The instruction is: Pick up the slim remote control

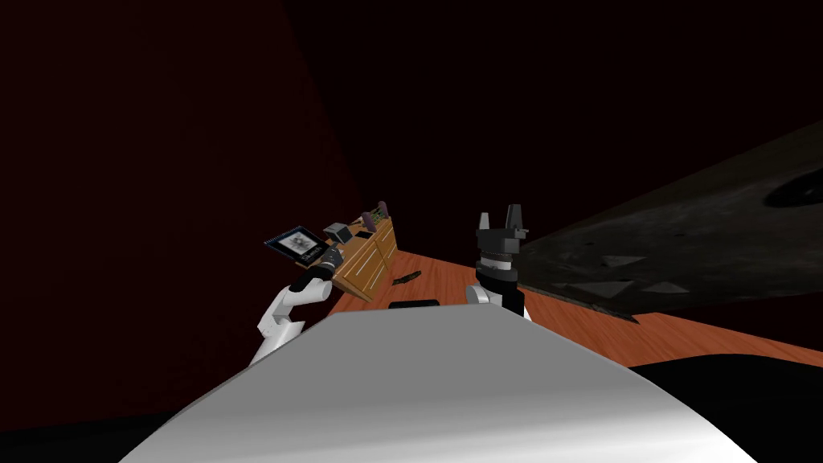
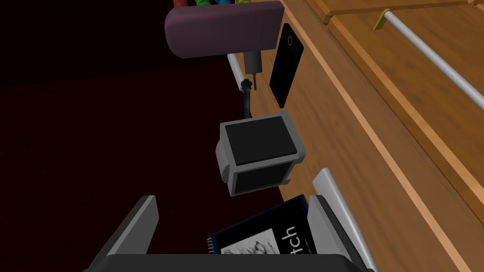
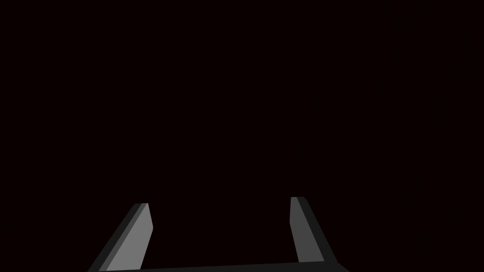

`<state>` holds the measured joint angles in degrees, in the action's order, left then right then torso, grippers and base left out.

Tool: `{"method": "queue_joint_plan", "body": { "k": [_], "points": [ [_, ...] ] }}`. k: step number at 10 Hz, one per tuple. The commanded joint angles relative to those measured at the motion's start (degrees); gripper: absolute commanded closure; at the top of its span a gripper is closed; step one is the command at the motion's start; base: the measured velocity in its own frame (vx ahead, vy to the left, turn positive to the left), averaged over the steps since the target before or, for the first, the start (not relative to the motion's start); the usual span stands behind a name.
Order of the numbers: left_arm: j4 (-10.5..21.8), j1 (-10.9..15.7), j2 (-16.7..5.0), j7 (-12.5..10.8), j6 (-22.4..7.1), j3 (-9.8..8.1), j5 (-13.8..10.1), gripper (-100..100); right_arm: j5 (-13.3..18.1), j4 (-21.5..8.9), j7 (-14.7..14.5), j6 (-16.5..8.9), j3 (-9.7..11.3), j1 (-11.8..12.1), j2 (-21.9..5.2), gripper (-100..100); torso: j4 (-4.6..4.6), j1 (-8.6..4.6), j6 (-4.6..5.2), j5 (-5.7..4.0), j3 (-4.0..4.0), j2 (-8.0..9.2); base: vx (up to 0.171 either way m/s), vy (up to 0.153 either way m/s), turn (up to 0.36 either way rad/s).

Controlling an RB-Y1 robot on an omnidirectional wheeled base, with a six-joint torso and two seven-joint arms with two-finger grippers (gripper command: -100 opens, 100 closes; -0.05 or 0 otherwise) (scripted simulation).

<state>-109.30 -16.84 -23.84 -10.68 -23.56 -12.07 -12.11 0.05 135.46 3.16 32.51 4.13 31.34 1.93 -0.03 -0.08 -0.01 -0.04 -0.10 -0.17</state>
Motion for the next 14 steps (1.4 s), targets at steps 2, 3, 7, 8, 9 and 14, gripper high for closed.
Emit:
{"method": "queue_joint_plan", "body": {
  "k": [2, 3, 7, 8, 9, 14],
  "points": [
    [3.78, 2.34, -1.45, -1.25, -5.01, -1.91, -1.06, -100, 0.0, 0.0, 0.0, 0.0, 0.0, 0.0, 0.0, 0, -0.01, 0.0, 0.0, 0.0, -0.01, -0.01, 0.062, -0.039, 0.014],
    [4.64, 2.34, -1.45, -1.25, -6.91, -1.91, -1.06, -100, 0.0, 0.0, 0.0, 0.0, 0.0, 0.0, 0.0, 0, -0.02, -0.03, 0.0, 0.0, -0.05, -0.08, 0.063, -0.046, 0.008],
    [9.73, 5.69, -3.16, -2.84, -13.55, -4.72, -2.23, -100, 0.0, 0.0, 0.0, 0.0, 0.0, 0.0, 0.0, 0, -0.01, 0.09, -0.01, 0.02, 0.0, 0.02, 0.062, -0.023, 0.015],
    [10.37, 5.69, -3.16, -2.84, -14.99, -4.72, -2.23, -100, 0.0, 0.0, 0.0, 0.0, 0.0, 0.0, 0.0, 0, -0.01, 0.07, -0.01, 0.02, -0.02, -0.04, 0.06, -0.016, 0.019],
    [10.37, 5.69, -3.16, -2.84, -15.27, -4.72, -2.23, -100, 0.0, 0.0, 0.0, 0.0, 0.0, 0.0, 0.0, 0, -0.02, 0.08, 0.0, 0.02, -0.03, -0.04, 0.03, -0.005, -0.003],
    [16.32, 9.24, -4.81, -4.35, -23.19, -7.62, -3.29, -100, 0.0, 0.0, 0.0, 0.0, 0.0, 0.0, 0.0, 0, -0.04, 0.14, -0.01, 0.03, -0.08, -0.12, 0.068, -0.006, 0.02]
  ]
}}
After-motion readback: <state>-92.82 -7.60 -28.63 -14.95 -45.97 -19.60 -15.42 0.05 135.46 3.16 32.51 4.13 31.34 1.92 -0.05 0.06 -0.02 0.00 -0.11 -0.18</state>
